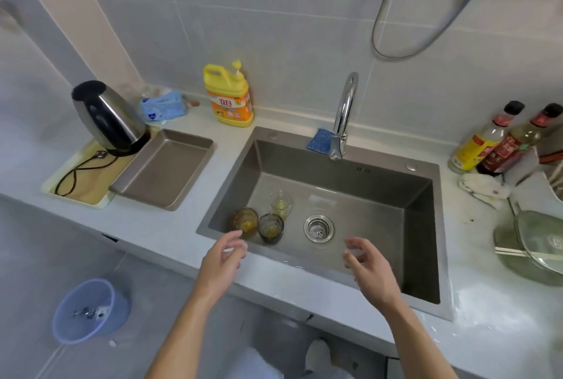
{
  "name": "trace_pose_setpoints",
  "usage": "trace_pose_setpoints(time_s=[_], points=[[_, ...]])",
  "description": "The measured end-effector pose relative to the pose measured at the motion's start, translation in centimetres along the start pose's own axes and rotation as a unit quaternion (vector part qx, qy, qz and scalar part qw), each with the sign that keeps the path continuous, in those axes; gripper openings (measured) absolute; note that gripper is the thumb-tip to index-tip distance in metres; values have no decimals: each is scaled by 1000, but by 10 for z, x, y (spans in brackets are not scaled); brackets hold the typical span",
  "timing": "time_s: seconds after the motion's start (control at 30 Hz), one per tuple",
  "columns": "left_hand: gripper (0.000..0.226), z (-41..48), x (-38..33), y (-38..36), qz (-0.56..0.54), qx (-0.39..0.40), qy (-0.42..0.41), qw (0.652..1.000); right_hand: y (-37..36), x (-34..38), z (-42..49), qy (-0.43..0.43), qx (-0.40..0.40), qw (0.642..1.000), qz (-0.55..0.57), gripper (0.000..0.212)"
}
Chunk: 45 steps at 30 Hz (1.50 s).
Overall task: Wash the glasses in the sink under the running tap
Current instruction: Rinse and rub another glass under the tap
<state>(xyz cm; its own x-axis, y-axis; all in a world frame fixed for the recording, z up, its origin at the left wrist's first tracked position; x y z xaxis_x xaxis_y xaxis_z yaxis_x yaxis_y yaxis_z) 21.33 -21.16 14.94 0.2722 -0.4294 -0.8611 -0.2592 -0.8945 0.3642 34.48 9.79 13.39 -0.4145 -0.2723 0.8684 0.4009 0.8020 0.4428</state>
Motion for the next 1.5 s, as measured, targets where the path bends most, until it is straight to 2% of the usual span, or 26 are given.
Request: trace_pose_setpoints(time_s=[0.17,0.37,0.57,0.8,1.0,1.17,1.37,1.5], points=[[20,34,-11,-12,19,23,22,999,-18,7,40,-21,18,1000,6,20],[18,107,-12,-10,64,53,40,996,-56,11,75,-89,15,996,6,17],[28,181,-5,-22,196,98,40,975,-103,4,101,-162,0,987,10,22],[45,240,2,-81,275,175,8,945,-140,-14,130,-231,-35,972,29,25],[79,264,20,-130,327,180,1,927,-131,-28,167,-230,-57,971,25,17],[105,278,36,-163,344,145,15,927,-114,-37,190,-223,-54,973,32,23],[100,292,35,-180,361,123,22,924,-95,-38,210,-211,-34,976,37,29],[91,292,11,-179,312,104,19,944,-72,-16,224,-177,-53,982,39,37]])
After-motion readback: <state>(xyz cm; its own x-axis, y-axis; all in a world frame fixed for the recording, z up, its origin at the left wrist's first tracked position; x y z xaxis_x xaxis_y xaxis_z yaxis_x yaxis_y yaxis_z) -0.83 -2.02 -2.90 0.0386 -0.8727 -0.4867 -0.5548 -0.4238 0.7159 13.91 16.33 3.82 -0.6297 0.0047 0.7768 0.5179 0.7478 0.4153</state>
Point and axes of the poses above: each hand's wrist, its own z-axis towards the middle knuckle, its own y-axis out of the back of the hand, x = y × z, the point moved 5 cm from there along z, towards the middle knuckle, and after that the axes turned 4 degrees about -x, right-handed, at the moved point
